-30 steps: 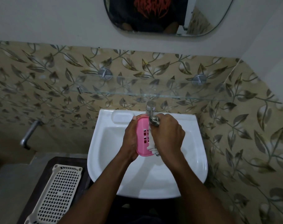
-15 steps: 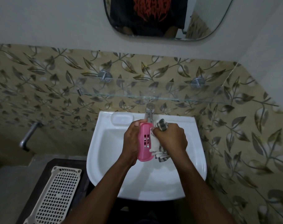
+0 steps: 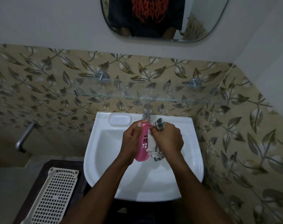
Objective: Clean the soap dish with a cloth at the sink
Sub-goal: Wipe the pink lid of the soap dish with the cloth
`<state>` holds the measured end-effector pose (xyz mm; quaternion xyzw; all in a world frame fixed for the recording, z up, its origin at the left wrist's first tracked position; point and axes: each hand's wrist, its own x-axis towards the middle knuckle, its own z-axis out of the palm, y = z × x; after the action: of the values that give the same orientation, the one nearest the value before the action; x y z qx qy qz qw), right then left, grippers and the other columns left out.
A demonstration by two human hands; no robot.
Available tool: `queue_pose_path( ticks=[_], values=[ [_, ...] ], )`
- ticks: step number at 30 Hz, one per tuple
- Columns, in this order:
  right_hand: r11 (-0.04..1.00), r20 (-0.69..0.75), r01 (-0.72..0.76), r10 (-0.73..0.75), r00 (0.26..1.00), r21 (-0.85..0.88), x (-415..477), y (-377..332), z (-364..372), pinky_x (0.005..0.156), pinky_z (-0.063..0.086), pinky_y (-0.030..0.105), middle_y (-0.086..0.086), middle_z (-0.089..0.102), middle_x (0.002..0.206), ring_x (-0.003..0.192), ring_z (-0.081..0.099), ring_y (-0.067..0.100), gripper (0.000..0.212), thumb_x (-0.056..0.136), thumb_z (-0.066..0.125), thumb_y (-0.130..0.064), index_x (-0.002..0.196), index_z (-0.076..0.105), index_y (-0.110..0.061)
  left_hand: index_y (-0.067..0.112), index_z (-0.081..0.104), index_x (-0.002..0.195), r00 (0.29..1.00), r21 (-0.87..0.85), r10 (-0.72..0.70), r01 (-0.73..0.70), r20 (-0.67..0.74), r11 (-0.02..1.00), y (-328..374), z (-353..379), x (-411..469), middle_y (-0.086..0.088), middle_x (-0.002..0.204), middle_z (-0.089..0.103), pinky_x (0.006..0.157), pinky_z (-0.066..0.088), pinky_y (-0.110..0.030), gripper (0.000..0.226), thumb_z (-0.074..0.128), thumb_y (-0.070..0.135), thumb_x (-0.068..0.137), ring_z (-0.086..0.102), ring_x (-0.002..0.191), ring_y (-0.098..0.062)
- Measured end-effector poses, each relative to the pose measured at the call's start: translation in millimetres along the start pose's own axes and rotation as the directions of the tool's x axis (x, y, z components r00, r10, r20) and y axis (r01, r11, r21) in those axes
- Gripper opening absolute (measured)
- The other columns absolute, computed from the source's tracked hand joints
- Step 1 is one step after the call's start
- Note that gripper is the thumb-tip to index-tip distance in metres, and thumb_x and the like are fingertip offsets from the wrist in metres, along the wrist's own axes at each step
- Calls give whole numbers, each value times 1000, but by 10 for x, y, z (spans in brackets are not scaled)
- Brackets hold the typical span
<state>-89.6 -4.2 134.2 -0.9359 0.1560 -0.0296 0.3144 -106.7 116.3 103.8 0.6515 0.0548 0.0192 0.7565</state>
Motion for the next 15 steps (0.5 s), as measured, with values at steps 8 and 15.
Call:
queue_pose_path(
  ticks=[8,15],
  values=[
    [793,484,-451,230,845,410,-64,254,124,76,60,37,11,75,82,75,72,26,34,77,71,-40,88,73,-7,33,68,103,998,-16,54,-54,-22,998,20,-30,6,5,101,73,77,59,-33,22,46,35,99,69,94,-22],
    [616,399,-394,138,906,682,-339,462,-96,70,58,30,10,75,90,78,72,21,13,89,67,-24,97,71,-14,24,70,106,907,-653,-398,387,140,651,80,-153,19,-18,103,67,87,49,-47,47,43,59,92,63,87,-33]
  ],
)
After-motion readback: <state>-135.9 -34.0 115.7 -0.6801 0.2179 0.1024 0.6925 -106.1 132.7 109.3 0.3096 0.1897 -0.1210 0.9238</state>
